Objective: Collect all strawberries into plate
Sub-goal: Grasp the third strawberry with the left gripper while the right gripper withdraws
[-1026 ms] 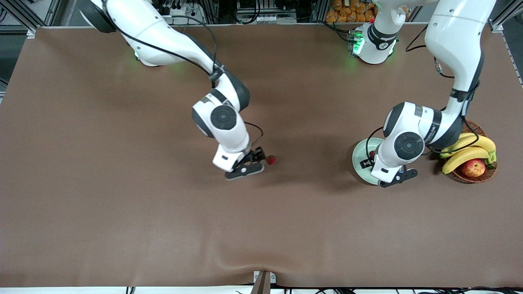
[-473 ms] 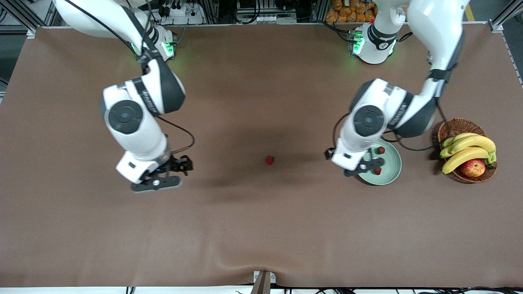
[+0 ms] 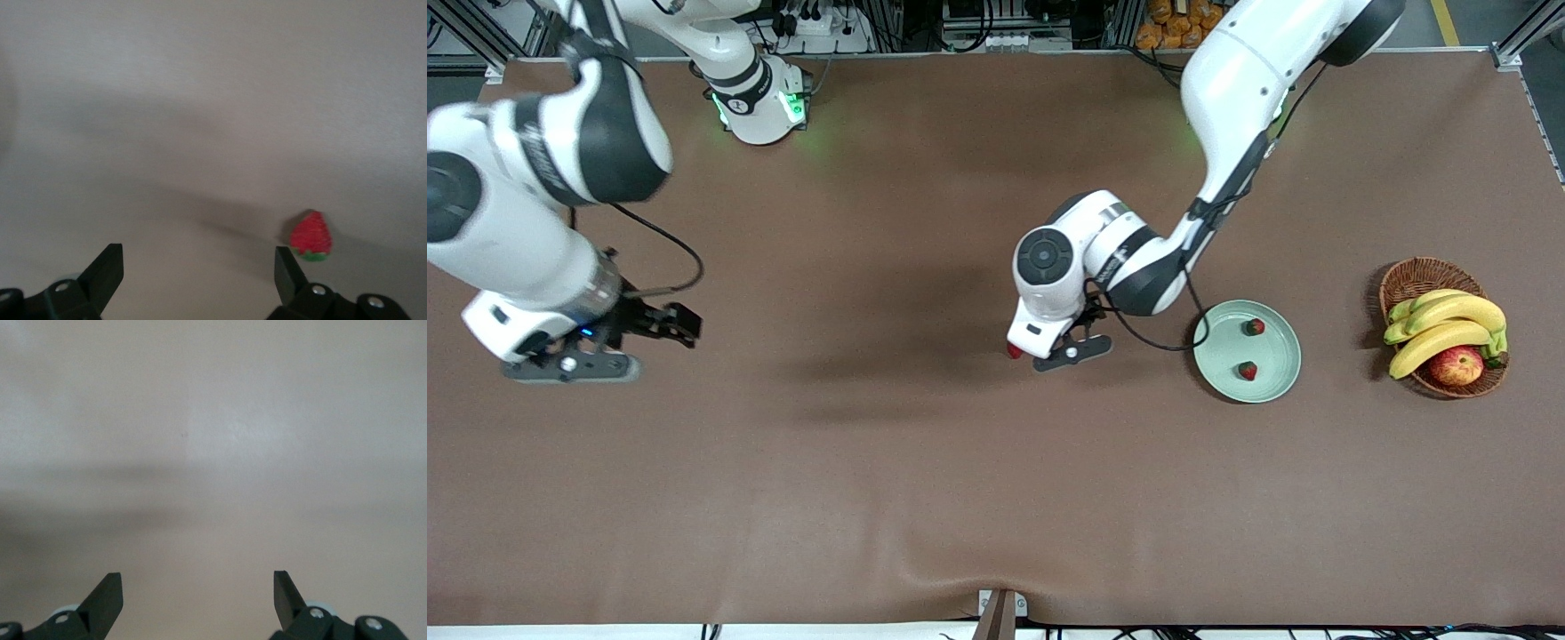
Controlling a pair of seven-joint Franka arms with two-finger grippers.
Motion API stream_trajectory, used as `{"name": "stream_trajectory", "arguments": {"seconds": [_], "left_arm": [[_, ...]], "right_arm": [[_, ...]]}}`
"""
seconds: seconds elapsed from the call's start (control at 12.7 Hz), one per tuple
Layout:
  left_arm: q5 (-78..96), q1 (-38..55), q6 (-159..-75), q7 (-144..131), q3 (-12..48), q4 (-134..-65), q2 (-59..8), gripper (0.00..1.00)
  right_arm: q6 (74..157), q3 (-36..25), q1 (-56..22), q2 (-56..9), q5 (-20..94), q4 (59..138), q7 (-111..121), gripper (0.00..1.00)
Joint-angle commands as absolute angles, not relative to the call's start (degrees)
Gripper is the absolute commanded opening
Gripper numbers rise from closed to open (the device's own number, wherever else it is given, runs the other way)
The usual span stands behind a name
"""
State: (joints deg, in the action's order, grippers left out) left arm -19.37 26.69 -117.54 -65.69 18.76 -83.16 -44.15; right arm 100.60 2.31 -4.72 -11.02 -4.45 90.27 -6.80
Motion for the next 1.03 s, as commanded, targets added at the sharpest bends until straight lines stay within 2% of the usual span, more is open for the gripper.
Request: {"name": "stream_trajectory", "arguments": {"seconds": [0.0, 0.08, 0.39, 0.79, 0.95], "left_arm": [[-20.83, 28.3, -122.23, -68.19, 17.4, -80.86, -46.22, 0.98], [-20.83, 28.3, -124.87, -69.33, 17.4, -80.86, -46.49, 0.97], [-21.0, 29.44, -128.4, -71.01, 17.23, -80.51, -49.74, 0.84], [-21.0, 30.23, -130.51, -71.63, 17.23, -79.54, -51.5, 0.79], [-20.92, 30.23, -131.65, -71.72, 17.23, -79.54, -52.2, 0.68]], "right_arm": [[96.7, 2.9, 0.16, -5.29, -1.32, 93.25, -1.16, 1.0], [94.16, 2.29, 0.52, -3.53, -1.32, 93.16, -0.62, 1.0], [85.53, 1.05, 0.35, -0.62, -1.23, 90.62, 0.35, 1.0], [82.36, -0.35, 0.62, 0.35, 3.43, 90.09, 2.9, 1.0], [80.25, -0.61, 0.53, 0.35, 2.64, 88.95, 2.73, 1.0]]}}
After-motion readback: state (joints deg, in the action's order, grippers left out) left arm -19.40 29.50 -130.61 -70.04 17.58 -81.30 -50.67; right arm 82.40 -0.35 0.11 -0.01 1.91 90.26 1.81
